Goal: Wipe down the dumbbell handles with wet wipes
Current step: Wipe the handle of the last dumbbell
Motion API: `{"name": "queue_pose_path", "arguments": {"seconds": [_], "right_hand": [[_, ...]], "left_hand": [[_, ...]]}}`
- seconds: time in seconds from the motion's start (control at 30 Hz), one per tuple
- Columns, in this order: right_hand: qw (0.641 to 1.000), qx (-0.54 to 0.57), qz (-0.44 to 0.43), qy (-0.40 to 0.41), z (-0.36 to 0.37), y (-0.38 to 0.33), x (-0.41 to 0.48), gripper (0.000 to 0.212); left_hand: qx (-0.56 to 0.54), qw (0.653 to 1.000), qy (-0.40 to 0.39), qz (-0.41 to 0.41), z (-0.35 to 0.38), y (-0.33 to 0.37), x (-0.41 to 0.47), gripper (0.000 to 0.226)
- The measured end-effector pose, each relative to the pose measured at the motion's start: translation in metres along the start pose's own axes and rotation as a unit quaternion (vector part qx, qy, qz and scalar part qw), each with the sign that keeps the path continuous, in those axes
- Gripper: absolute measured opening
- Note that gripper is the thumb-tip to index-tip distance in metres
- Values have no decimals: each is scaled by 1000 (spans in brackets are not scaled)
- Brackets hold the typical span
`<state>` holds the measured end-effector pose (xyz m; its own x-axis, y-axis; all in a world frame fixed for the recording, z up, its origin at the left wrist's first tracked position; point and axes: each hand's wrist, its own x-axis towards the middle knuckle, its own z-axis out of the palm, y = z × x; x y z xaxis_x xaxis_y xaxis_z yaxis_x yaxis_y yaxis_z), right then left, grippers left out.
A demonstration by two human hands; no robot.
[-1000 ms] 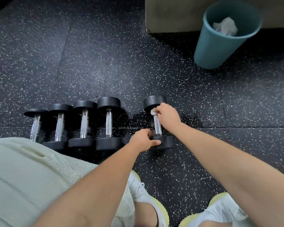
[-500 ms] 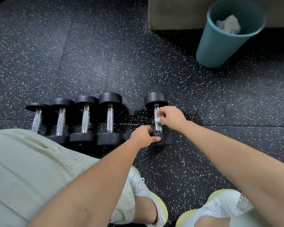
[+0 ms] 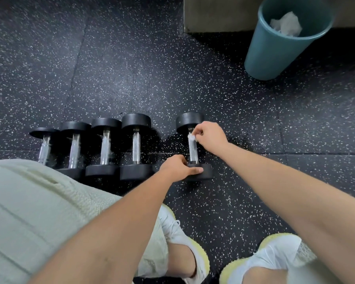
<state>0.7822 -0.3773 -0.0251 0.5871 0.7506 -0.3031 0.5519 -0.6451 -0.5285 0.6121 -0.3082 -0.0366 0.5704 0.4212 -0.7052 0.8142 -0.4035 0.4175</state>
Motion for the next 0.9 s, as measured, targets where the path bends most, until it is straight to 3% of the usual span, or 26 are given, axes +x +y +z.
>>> {"name": "queue_pose_path", "arguments": {"seconds": [0.17,0.3,0.43,0.5,0.67,0.83,0.9], "right_hand": [[996,-45,-33,-69,20,5,-20,15],[977,-80,-74,-184,7,10,-28,15],[996,-76,-49,-6,7,0,-6,17],[994,-97,-31,34,16,-10,5,21],[993,-99,-10,56,38,-17,-2,22],[986,-138,-60,-64,30,-9,-14,24],[985,-150,-69,-58,24,-12,-8,24]], "left_hand": [[11,1000,-16,8,-3,-8,3,62],[33,999,-28,26,-7,-8,5,61],[34,999,-37,18,-8,-9,8,59],[34,999,-33,16,-5,-9,8,58],[39,999,-17,10,-2,-9,7,58],[82,996,20,20,-7,-11,1,66],[92,995,17,28,-9,-12,0,66]]}}
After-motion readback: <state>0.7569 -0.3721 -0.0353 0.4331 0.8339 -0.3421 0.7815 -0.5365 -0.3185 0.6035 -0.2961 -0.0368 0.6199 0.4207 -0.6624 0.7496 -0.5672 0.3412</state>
